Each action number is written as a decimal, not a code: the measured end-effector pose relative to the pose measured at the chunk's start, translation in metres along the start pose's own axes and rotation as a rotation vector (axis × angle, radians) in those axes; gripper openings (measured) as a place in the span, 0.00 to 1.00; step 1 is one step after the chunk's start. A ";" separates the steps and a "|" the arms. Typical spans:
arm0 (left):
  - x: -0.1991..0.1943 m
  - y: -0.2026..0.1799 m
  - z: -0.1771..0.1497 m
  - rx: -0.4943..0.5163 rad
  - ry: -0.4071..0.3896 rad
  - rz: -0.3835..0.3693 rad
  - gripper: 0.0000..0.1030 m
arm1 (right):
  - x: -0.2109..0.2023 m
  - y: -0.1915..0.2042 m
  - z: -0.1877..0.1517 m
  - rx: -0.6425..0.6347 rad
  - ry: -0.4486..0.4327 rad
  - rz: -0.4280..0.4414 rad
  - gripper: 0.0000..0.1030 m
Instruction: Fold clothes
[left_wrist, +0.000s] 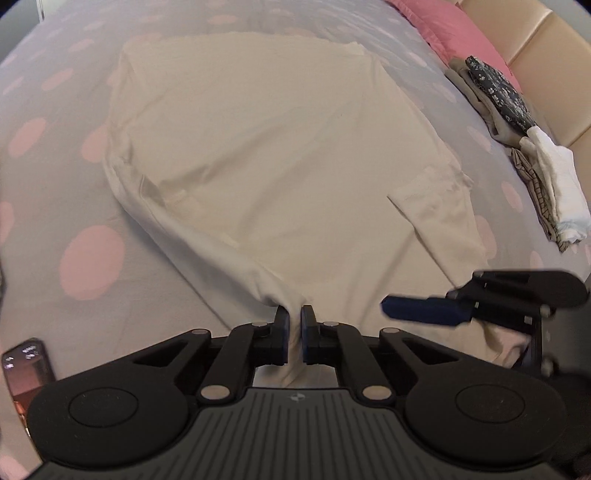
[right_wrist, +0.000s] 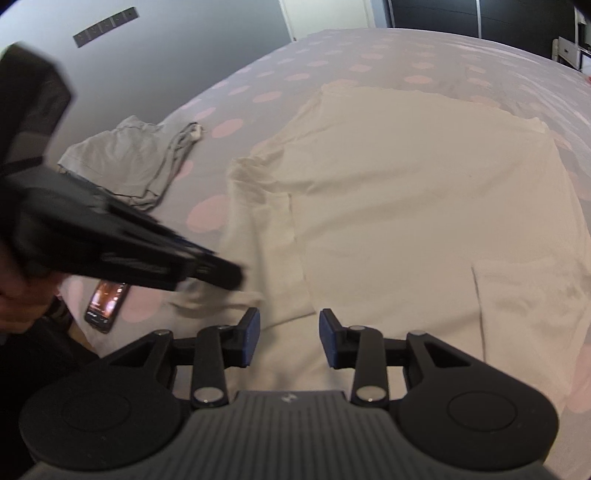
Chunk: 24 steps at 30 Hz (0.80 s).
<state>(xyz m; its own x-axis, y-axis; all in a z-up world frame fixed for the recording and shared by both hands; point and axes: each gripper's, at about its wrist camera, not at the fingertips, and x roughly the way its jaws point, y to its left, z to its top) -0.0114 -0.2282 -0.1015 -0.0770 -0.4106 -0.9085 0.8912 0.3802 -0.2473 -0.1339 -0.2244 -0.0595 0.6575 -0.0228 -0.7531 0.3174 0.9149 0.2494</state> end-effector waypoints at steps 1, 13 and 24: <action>0.005 -0.001 0.005 -0.011 0.015 -0.013 0.04 | 0.001 0.003 0.001 -0.013 0.000 0.003 0.41; 0.030 -0.002 0.016 -0.090 0.089 -0.162 0.27 | 0.027 -0.004 -0.011 0.030 0.123 0.083 0.45; 0.028 0.000 0.016 -0.156 0.054 -0.275 0.44 | 0.019 0.005 -0.004 0.040 0.063 0.066 0.51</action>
<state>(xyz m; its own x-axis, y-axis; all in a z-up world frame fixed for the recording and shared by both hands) -0.0064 -0.2524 -0.1215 -0.3330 -0.4728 -0.8158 0.7546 0.3852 -0.5313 -0.1222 -0.2184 -0.0747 0.6339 0.0631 -0.7708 0.3033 0.8965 0.3228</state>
